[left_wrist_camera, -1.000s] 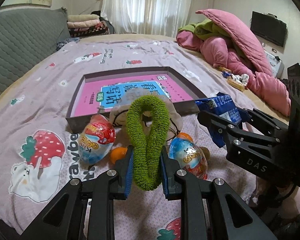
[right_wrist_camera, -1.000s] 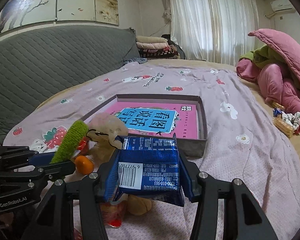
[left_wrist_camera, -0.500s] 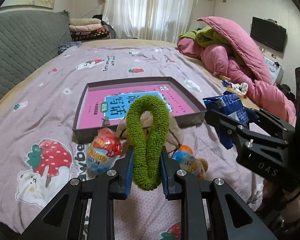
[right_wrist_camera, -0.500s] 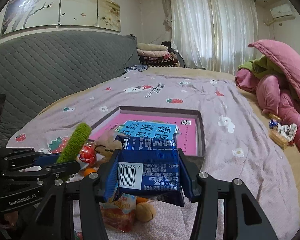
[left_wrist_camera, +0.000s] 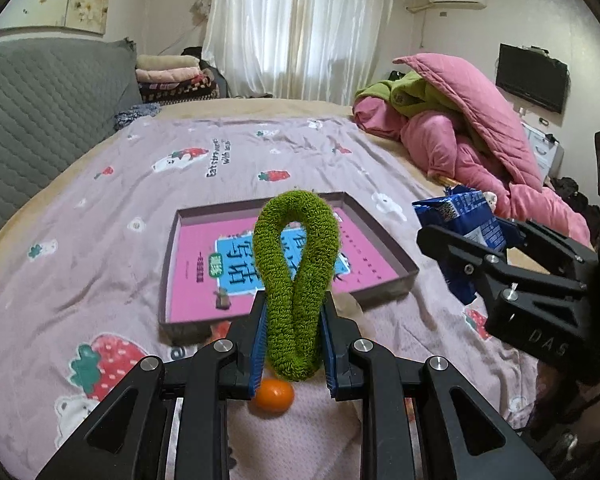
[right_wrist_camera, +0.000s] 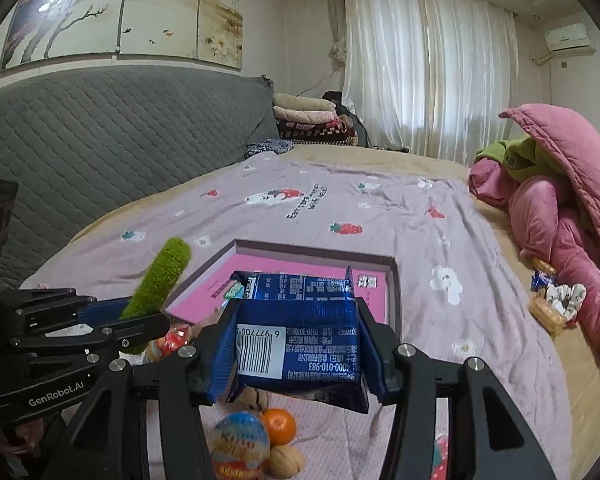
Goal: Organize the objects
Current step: 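Lift the green ring with the left gripper while the right gripper lifts the blue packet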
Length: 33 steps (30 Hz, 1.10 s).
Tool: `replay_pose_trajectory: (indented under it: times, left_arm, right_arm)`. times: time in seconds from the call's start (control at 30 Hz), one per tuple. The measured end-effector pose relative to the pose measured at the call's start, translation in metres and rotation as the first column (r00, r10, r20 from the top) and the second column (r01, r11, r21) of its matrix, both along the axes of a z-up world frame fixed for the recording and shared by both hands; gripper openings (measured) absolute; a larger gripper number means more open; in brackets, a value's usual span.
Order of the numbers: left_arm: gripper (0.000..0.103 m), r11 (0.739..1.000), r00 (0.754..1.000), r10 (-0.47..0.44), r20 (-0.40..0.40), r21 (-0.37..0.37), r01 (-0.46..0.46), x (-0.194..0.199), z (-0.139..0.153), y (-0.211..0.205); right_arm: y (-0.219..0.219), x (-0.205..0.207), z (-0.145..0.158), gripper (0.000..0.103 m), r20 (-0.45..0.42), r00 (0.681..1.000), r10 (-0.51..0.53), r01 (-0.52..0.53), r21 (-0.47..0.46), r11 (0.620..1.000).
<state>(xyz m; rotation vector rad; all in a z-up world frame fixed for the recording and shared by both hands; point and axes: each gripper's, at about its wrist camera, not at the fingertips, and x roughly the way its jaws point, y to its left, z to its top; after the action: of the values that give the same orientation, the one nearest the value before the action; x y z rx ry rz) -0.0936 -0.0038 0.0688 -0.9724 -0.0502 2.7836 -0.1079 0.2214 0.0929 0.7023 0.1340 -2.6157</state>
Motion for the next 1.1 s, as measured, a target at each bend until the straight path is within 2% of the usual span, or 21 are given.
replay_pose_trajectory:
  times: [0.13, 0.53, 0.7, 0.9, 1.1]
  left_arm:
    - [0.024, 1.000, 1.000, 0.009, 0.002, 0.003, -0.009, -0.017, 0.004, -0.009]
    - [0.024, 0.999, 0.998, 0.037, -0.052, 0.033, -0.035, -0.048, 0.008, -0.027]
    - [0.024, 0.999, 0.999, 0.033, -0.035, 0.038, -0.031, -0.061, 0.001, -0.030]
    - [0.024, 0.999, 1.000, 0.022, -0.018, 0.039, -0.022, -0.073, 0.002, -0.032]
    - [0.024, 0.999, 0.999, 0.033, -0.035, 0.030, -0.032, -0.079, 0.008, -0.035]
  right_arm:
    - [-0.003, -0.012, 0.007, 0.053, -0.009, 1.000, 0.000, 0.001, 0.012, 1.000]
    - [-0.008, -0.033, 0.006, 0.053, -0.021, 1.000, -0.007, 0.006, -0.048, 0.999]
    - [-0.010, -0.038, 0.000, 0.053, -0.014, 1.000, -0.004, 0.003, -0.030, 1.000]
    - [-0.014, -0.048, 0.007, 0.053, -0.004, 1.000, 0.015, -0.015, -0.038, 0.999]
    - [-0.013, -0.058, 0.012, 0.053, -0.010, 1.000, 0.013, -0.013, -0.029, 1.000]
